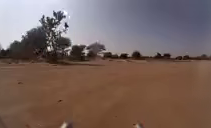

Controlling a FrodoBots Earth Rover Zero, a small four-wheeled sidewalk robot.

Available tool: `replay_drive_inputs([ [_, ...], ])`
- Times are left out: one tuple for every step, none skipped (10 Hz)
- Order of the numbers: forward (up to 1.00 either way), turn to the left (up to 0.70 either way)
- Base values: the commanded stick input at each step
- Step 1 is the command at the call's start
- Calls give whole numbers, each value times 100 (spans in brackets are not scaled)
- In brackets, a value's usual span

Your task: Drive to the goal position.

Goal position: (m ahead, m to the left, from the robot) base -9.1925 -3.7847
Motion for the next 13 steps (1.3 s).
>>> replay_drive_inputs([
  [70,0],
  [70,0],
  [70,0],
  [70,0],
  [70,0],
  [70,0],
  [70,0],
  [70,0],
  [70,0],
  [70,0],
  [70,0],
  [70,0],
  [70,0],
])
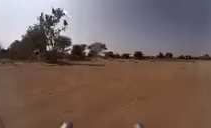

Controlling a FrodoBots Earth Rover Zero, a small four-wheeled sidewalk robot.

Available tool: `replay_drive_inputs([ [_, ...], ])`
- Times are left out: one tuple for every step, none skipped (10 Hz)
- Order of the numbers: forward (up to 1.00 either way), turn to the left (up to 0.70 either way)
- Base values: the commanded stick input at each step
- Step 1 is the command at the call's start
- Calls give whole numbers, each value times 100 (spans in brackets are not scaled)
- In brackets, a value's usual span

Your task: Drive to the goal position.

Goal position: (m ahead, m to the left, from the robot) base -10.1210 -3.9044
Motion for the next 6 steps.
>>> replay_drive_inputs([
  [70,0],
  [70,0],
  [70,0],
  [70,0],
  [70,0],
  [70,0],
])
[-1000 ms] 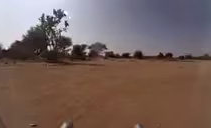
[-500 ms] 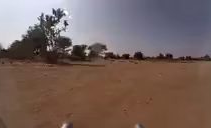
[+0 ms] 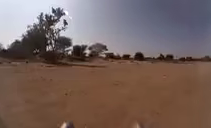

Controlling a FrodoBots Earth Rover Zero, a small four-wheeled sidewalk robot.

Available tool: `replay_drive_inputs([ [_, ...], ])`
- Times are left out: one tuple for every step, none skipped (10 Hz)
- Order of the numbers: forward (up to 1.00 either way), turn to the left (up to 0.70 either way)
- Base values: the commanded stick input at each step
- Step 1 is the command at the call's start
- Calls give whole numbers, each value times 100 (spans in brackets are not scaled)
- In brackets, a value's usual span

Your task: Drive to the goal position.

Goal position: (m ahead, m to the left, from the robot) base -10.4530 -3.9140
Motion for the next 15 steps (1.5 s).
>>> replay_drive_inputs([
  [70,0],
  [70,0],
  [70,0],
  [70,0],
  [70,0],
  [70,0],
  [70,0],
  [70,0],
  [70,0],
  [70,0],
  [70,0],
  [70,0],
  [70,0],
  [70,0],
  [70,0],
])
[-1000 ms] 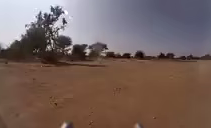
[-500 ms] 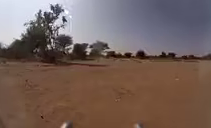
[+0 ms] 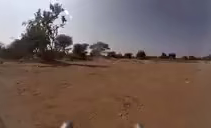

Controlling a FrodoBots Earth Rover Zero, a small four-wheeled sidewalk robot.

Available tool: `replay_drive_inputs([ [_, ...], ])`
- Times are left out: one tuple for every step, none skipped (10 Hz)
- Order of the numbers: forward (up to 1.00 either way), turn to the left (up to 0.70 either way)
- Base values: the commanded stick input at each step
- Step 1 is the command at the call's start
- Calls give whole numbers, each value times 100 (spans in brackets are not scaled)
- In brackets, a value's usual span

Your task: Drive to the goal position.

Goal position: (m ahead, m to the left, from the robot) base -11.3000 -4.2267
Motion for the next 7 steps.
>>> replay_drive_inputs([
  [70,0],
  [70,0],
  [70,0],
  [70,0],
  [70,0],
  [70,0],
  [70,0],
])
